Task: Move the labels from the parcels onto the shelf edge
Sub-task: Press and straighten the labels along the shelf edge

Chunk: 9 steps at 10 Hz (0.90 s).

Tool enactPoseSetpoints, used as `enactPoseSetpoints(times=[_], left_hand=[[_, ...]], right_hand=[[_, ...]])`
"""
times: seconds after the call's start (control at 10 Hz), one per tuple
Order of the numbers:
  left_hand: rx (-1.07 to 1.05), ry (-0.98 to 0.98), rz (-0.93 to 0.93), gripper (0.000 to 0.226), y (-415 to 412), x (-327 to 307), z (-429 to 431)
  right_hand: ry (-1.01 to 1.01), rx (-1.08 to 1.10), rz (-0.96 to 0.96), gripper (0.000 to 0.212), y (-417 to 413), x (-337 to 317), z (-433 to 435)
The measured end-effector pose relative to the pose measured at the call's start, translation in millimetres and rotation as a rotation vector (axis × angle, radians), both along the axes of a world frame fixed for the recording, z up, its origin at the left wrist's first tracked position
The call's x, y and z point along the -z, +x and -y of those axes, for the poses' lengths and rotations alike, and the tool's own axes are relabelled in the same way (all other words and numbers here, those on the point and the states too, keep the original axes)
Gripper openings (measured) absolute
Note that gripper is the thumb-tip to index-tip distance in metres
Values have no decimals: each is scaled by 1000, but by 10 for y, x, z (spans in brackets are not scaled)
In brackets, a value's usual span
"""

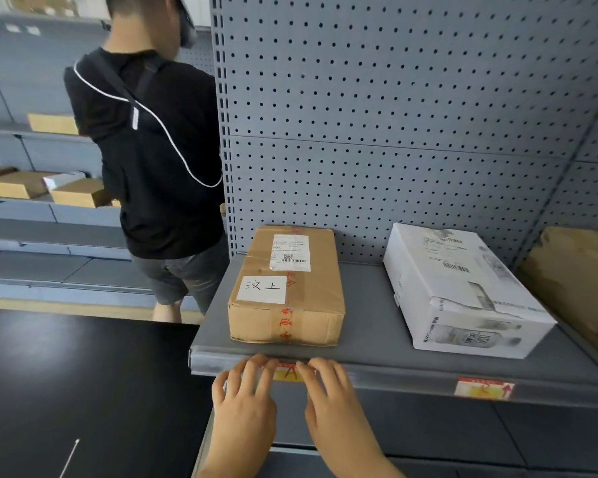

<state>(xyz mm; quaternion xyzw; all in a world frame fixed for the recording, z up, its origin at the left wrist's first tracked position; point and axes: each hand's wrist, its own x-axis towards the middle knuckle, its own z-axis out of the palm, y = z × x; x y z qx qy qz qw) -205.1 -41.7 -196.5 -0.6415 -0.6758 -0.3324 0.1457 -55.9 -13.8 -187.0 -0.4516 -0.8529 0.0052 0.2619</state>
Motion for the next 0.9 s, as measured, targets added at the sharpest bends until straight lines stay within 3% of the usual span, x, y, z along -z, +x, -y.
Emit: enactPoseSetpoints(times=[0.3,0.6,0.7,0.8,0.9], left_hand=[[22,-147,-23,71,-9,-80,28],[57,-267,-66,73,-56,-163,36],[79,-283,-78,64,-78,-242,39],[132,-248,-67,57,-53,-408,86],[196,-185,-122,36,34,-798,-26]], right_hand=[[-6,31,10,76,-18,-9,27],[-2,32,29,82,-1,-21,72],[10,35,-15,71,128,-106,132],[110,-1,-183,42,312,-431,184],[254,25,-461,25,705,-1316,301]])
